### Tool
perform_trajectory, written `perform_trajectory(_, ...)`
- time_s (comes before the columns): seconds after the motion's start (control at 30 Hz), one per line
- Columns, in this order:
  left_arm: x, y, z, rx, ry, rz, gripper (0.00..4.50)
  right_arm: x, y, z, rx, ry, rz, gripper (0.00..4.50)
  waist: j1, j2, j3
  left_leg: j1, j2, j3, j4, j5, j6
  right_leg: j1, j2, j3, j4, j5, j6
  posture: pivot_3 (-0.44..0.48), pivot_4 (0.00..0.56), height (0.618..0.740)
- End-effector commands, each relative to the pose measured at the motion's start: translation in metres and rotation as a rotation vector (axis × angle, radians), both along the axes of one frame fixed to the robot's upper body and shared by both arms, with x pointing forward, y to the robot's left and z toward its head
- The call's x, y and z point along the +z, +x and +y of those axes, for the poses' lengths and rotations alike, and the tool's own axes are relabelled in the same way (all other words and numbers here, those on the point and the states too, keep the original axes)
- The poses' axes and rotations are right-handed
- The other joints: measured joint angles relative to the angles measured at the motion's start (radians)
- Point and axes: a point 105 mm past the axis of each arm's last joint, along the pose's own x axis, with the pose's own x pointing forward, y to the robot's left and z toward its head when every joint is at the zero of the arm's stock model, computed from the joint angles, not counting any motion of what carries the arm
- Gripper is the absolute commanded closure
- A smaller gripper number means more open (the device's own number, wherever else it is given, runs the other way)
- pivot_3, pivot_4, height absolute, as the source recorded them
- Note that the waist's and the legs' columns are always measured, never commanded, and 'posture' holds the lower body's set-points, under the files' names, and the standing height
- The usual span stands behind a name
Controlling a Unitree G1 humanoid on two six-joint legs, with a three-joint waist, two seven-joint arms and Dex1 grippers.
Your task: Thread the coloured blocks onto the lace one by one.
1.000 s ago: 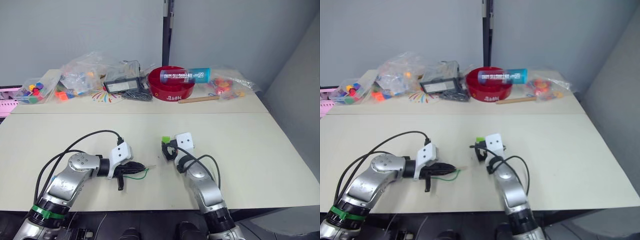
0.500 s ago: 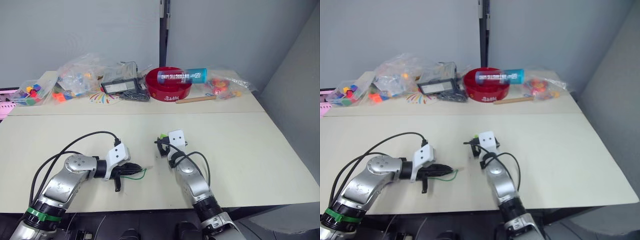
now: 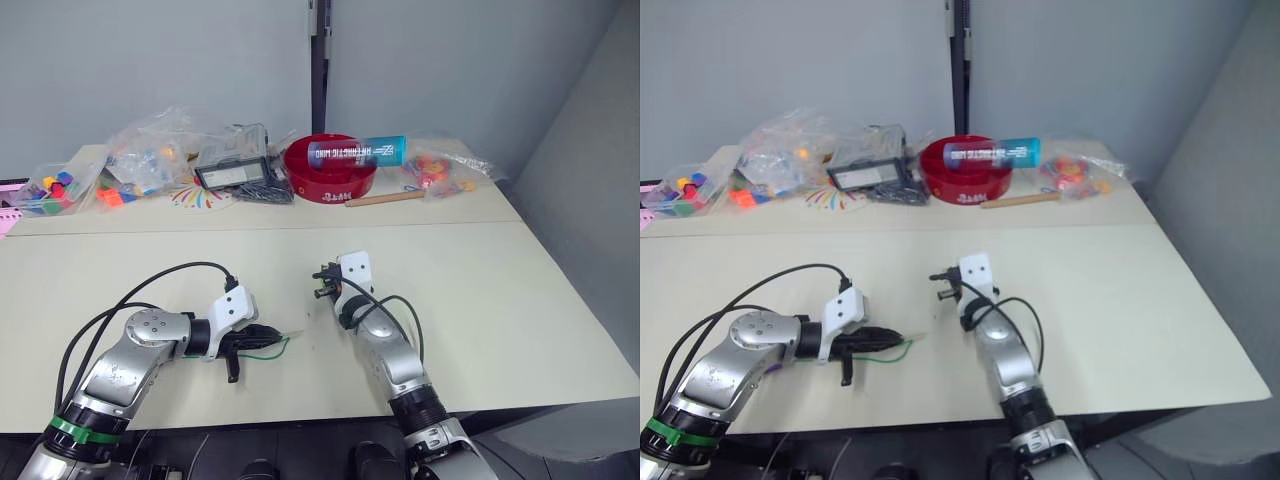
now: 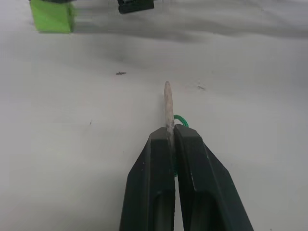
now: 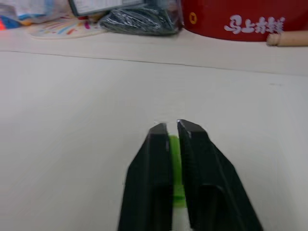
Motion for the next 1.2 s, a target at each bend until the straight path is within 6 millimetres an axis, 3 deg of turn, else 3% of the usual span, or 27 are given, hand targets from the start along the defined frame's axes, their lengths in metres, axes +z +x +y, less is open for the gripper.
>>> perform_trajectory(0.03, 0.01, 0.001, 0.0, -0.007, -0.012, -0.036, 4.5, -0.014, -0.004, 0.002, 0.083, -0.024, 0.075, 4.48, 0.0, 0.0, 0.0, 0.0, 0.0, 0.0, 0.0, 0.0, 0.0, 0.0, 0.0, 0.0, 0.0, 0.0, 0.0, 0.0, 0.15, 0.731)
perform_trajectory(0.2, 0.009, 0.001, 0.001, 0.0, -0.01, -0.037, 4.5, -0.017, -0.002, -0.005, 0.136, -0.061, 0.077, 4.48, 0.0, 0.0, 0.0, 0.0, 0.0, 0.0, 0.0, 0.0, 0.0, 0.0, 0.0, 0.0, 0.0, 0.0, 0.0, 0.0, 0.15, 0.731)
perform_trajectory(0.37, 0.008, 0.0, 0.002, 0.003, -0.011, -0.035, 4.5, 0.007, -0.001, -0.003, 0.141, -0.017, -0.037, 4.48, 0.002, 0.0, 0.0, 0.0, 0.0, 0.0, 0.0, 0.0, 0.0, 0.0, 0.0, 0.0, -0.001, 0.0, 0.0, 0.0, 0.15, 0.731)
perform_trajectory(0.5, 0.007, -0.001, 0.002, 0.003, -0.013, -0.031, 4.5, 0.024, -0.008, 0.002, 0.178, 0.035, -0.119, 3.32, 0.002, 0.0, 0.0, -0.001, 0.0, 0.0, 0.0, 0.0, 0.0, -0.001, 0.0, 0.0, -0.001, 0.0, 0.0, 0.0, 0.15, 0.731)
perform_trajectory(0.6, 0.007, -0.002, 0.002, 0.003, -0.015, -0.03, 4.5, 0.033, -0.008, -0.006, 0.157, 0.028, -0.161, 2.32, 0.009, 0.001, 0.001, -0.002, -0.001, 0.0, 0.0, 0.0, 0.0, -0.002, -0.001, 0.0, -0.001, 0.0, 0.0, 0.0, 0.15, 0.731)
perform_trajectory(0.8, 0.005, -0.003, 0.001, 0.001, -0.014, -0.025, 4.5, 0.03, -0.018, -0.006, 0.066, -0.024, -0.171, 0.22, 0.016, 0.001, 0.001, -0.002, -0.001, 0.0, -0.001, 0.0, 0.0, -0.002, -0.001, 0.0, -0.001, 0.0, 0.0, 0.0, 0.15, 0.731)
perform_trajectory(0.83, 0.005, -0.003, 0.001, 0.001, -0.014, -0.024, 4.5, 0.027, -0.022, -0.004, 0.053, -0.033, -0.168, 0.02, 0.015, 0.001, 0.001, -0.002, -0.001, 0.0, -0.001, 0.0, 0.0, -0.002, -0.001, 0.0, -0.001, 0.0, 0.0, 0.0, 0.15, 0.731)
perform_trajectory(1.03, 0.005, -0.005, 0.0, -0.002, -0.017, -0.017, 4.5, 0.01, -0.035, 0.0, 0.0, -0.011, -0.113, 0.02, 0.015, 0.001, 0.001, -0.002, -0.001, 0.0, -0.001, 0.0, 0.0, -0.002, -0.001, 0.0, -0.002, 0.0, 0.0, 0.0, 0.15, 0.731)
perform_trajectory(1.2, 0.006, -0.006, -0.001, -0.005, -0.017, -0.015, 4.5, 0.01, -0.029, -0.014, 0.034, -0.036, -0.122, 0.02, 0.017, 0.001, 0.001, -0.003, -0.001, 0.0, -0.001, 0.0, 0.0, -0.002, -0.001, 0.0, -0.003, 0.0, 0.0, 0.0, 0.15, 0.731)
